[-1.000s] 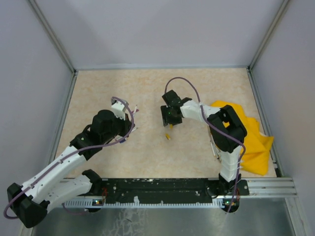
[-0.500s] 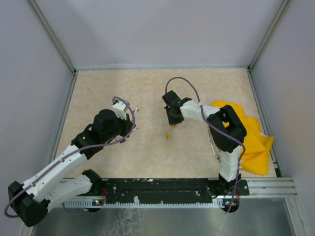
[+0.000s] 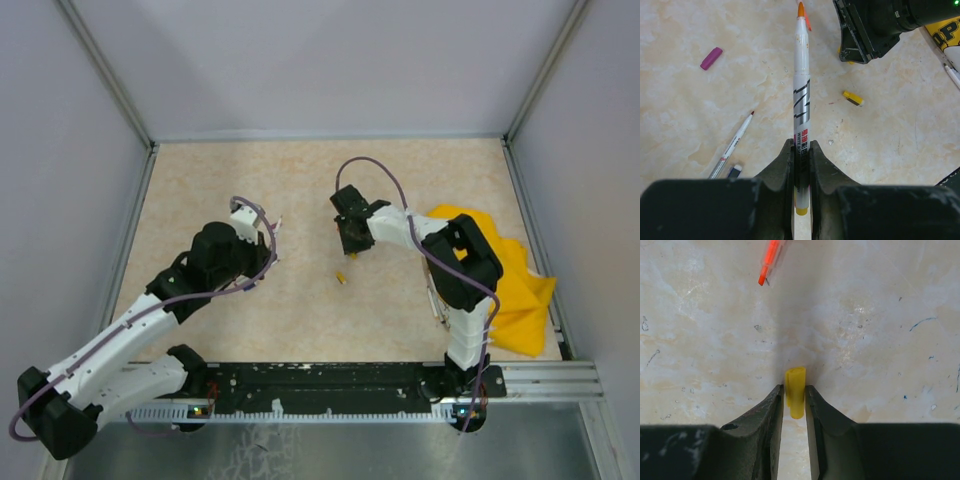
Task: Insert the pens into the pen caps
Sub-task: Insert the pen cap onto the pen.
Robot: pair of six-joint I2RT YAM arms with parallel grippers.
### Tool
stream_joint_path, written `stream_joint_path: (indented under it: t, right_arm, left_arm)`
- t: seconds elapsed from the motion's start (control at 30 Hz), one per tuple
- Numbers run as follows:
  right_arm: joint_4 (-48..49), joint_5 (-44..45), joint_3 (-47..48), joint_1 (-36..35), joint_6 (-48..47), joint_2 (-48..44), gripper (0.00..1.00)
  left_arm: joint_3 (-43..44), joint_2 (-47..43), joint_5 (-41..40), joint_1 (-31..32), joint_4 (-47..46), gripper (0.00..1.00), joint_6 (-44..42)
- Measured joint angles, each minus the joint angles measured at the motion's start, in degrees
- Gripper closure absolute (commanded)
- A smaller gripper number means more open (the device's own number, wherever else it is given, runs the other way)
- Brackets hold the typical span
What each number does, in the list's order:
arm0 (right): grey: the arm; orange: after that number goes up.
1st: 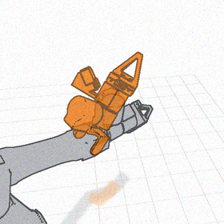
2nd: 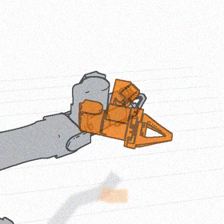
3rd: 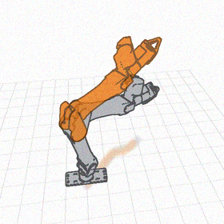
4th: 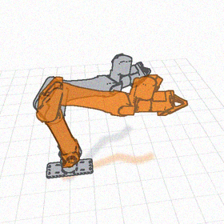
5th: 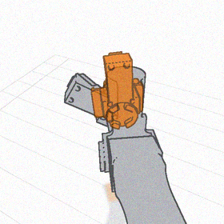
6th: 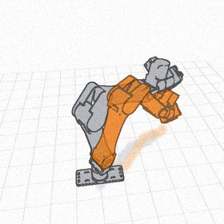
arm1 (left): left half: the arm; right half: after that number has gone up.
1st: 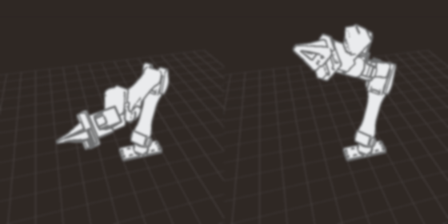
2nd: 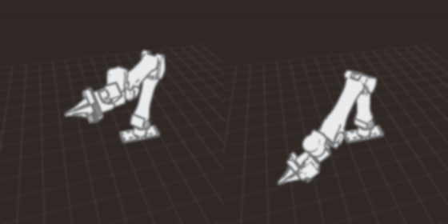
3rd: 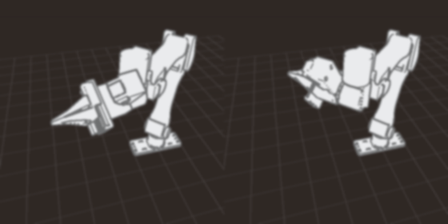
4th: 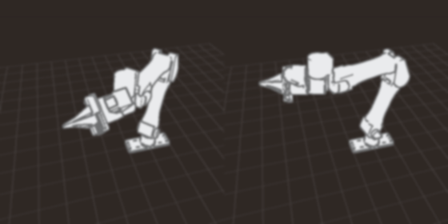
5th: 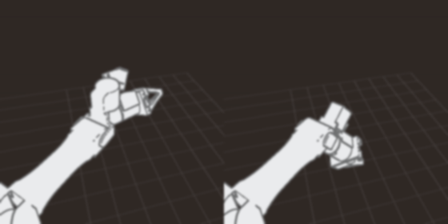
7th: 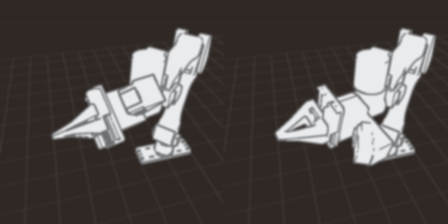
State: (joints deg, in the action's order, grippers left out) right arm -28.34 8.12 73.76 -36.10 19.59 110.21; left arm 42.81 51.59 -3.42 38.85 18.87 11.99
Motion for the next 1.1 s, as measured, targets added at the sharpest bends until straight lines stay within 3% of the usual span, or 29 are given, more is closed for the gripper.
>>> stream_joint_path:
  t: [0.27, 0.53, 0.83, 1.1]
  right_arm:
    - [1.77, 0.39, -1.97, 0.15, 0.04, -1.36, 0.98]
    - [1.68, -0.33, -7.19, 0.28, 0.17, -6.05, 1.00]
    - [4.22, -4.81, -13.55, 0.28, 0.09, -20.41, 1.00]
    - [6.93, -6.51, -13.75, 0.39, -0.15, -29.73, 1.00]
  left_arm:
    - [-0.22, -1.92, -0.07, 0.00, -0.09, 1.00, 0.85]
    - [1.66, -1.84, -0.94, -0.02, -0.85, 1.00, 3.06]
    - [4.33, -3.61, -3.58, -0.09, -3.89, 1.00, 6.19]
    - [4.31, -5.03, 1.84, -0.11, -7.91, 1.00, 4.57]
